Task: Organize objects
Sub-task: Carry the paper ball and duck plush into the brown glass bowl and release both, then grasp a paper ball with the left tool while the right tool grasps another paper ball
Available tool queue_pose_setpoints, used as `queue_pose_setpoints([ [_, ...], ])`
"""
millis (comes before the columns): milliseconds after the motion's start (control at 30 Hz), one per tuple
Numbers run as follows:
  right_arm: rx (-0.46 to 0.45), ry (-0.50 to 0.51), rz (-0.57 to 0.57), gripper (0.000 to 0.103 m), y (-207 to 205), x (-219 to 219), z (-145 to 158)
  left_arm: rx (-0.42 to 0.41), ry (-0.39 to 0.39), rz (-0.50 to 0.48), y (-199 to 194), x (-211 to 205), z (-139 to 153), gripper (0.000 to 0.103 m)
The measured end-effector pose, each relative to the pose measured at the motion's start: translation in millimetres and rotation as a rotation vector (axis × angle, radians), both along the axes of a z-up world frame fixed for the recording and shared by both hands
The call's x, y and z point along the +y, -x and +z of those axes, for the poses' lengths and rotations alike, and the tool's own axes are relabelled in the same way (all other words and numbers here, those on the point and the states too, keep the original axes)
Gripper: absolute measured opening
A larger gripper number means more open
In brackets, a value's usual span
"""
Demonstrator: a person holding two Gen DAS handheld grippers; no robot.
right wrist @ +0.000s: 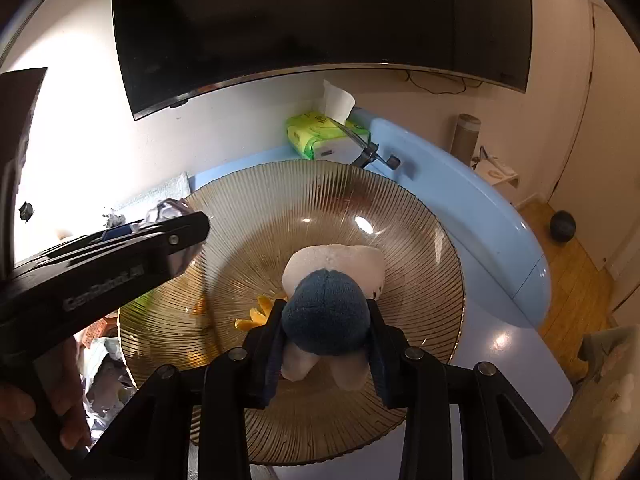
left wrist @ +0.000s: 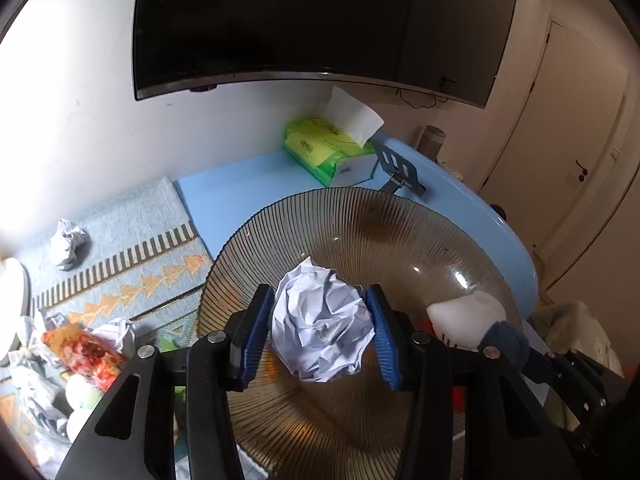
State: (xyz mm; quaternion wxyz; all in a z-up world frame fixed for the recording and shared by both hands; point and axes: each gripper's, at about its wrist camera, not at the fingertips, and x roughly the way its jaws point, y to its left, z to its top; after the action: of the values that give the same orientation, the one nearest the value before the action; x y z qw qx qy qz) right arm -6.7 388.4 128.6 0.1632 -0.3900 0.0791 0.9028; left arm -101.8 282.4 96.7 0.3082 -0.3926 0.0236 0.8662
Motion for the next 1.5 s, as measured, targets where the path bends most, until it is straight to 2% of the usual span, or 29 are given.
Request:
queue_pose_setpoints([
  [67, 0.0, -0.025, -0.009, 0.039, 0.7, -1.2, -2.2, -0.023, -0.03, 0.008, 1.7, -2.4, -2.4, 0.049],
  [133, 0.009, -0.055, -0.014, 0.051, -2.4, -4.0, -1.7, -0.034, -0.044, -0.008, 2.9, -4.7, -1.4, 0.05],
  [167, 0.019, -0.066, -0.012, 0.056, -4.3, -5.1, -0.7, -0.024, -0.04, -0.012, 1.2, -6.1, 0.6, 0.054],
  [200, 0.033, -0.077, -0.009, 0.066, -7.2, -7.3, 1.4, -0.007, -0.035, -0.016, -1.4, -7.8, 3.5, 0.072],
  [233, 0.049, -0.09, -0.01, 0.074, -11.3, -9.7, 3.8, 0.015, -0.035, -0.015, -4.3, -9.8, 6.5, 0.084],
  [267, 0.067, -0.102, -0.01, 0.077, -14.5, -12.0, 6.5, 0.043, -0.039, -0.013, -8.8, -13.3, 10.8, 0.101],
  [367, 0.094, -0.135, 0.0, 0.081, -21.7, -18.9, 13.5, 0.115, -0.054, -0.02, -22.3, -23.6, 24.3, 0.102],
  [500, 0.089, -0.128, 0.023, 0.082, -29.9, -29.2, 19.4, 0.117, -0.064, -0.019, -32.3, -40.5, 41.0, 0.102],
  [733, 0.129, -0.012, 0.093, 0.089, -48.3, -59.2, 28.8, 0.116, -0.099, 0.078, -59.0, -103.3, 67.6, 0.102],
  [833, 0.127, 0.055, 0.144, 0.091, -50.3, -76.0, 29.8, 0.112, -0.08, 0.141, -71.2, -132.2, 71.7, 0.102],
  [967, 0.096, 0.147, 0.235, 0.091, -45.7, -99.6, 26.3, 0.066, -0.049, 0.292, -89.2, -178.1, 61.0, 0.102],
  [1033, 0.085, 0.153, 0.274, 0.091, -46.9, -114.4, 23.0, 0.051, -0.048, 0.381, -98.3, -201.3, 51.1, 0.102],
  [1100, 0.075, 0.145, 0.316, 0.091, -47.1, -128.3, 20.3, 0.022, -0.014, 0.432, -105.8, -220.6, 41.4, 0.102],
  [1233, 0.045, 0.132, 0.397, 0.091, -49.7, -153.9, 12.6, -0.052, 0.064, 0.491, -114.6, -245.4, 21.2, 0.102],
  [1367, 0.014, 0.128, 0.453, 0.091, -47.9, -169.5, 5.4, -0.149, 0.072, 0.511, -127.0, -262.5, -0.3, 0.102],
  [1500, -0.017, 0.124, 0.48, 0.091, -46.0, -177.0, -1.0, -0.172, 0.082, 0.496, -130.1, -261.7, -7.6, 0.102],
])
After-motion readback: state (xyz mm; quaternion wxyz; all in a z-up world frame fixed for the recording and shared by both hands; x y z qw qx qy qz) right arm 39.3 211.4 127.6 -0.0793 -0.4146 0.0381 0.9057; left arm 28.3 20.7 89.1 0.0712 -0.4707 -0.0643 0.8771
